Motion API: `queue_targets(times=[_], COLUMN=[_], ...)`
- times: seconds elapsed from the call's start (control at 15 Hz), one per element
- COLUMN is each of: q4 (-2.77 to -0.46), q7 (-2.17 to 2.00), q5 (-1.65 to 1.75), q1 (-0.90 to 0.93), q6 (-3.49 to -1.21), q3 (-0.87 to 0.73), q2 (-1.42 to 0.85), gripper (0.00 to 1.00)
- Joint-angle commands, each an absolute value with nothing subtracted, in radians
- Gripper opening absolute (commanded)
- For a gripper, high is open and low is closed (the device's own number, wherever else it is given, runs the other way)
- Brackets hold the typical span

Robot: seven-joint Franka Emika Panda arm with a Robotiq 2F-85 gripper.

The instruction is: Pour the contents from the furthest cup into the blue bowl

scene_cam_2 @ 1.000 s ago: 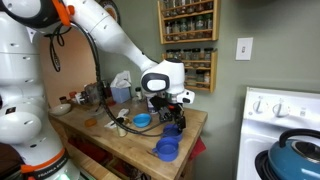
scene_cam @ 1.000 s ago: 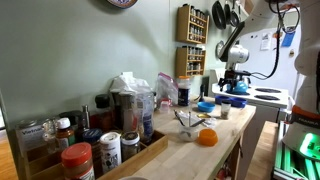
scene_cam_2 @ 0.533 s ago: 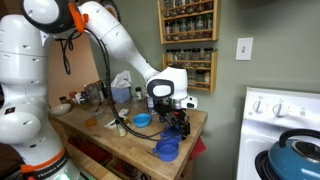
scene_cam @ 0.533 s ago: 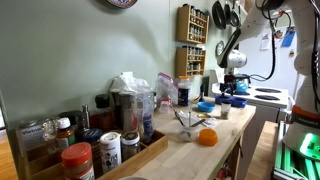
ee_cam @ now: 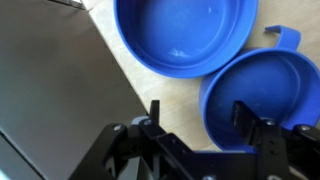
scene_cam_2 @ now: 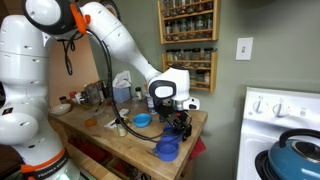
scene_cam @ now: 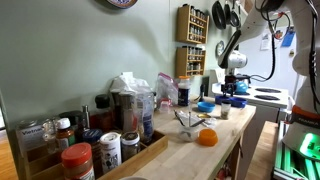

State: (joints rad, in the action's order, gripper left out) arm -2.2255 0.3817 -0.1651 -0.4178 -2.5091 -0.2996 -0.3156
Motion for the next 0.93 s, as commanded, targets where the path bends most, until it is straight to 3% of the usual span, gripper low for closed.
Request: queue_targets(times=[0.0, 0.07, 0.2, 0.33, 0.47, 0.67, 0.8, 0.87], q4=[-2.211, -2.213, -2.217, -2.217, -2.216, -2.216, -2.216, -2.216], q7=[0.401, 0.401, 0.407, 0.408, 0.409, 0.409, 0.411, 0.412], q5=[-0.164, -0.163, -0.169, -0.17, -0.171, -0.17, -0.17, -0.17], q1=[-0.444, -0.444, -0.446, -0.446, -0.447, -0.448, -0.449, -0.45], q6=[-2.481, -2.479, -2.469, -2.467, -2.462, -2.457, -2.456, -2.456], q3=[-0.274, -0.272, -0.263, -0.26, -0.258, -0.258, -0.258, -0.258], q2=[-0.323, -0.322, -0.317, -0.317, -0.317, -0.319, -0.32, -0.321], gripper=[0.48, 0.38, 0.29, 0.23, 0.27, 0.22, 0.15, 0.07])
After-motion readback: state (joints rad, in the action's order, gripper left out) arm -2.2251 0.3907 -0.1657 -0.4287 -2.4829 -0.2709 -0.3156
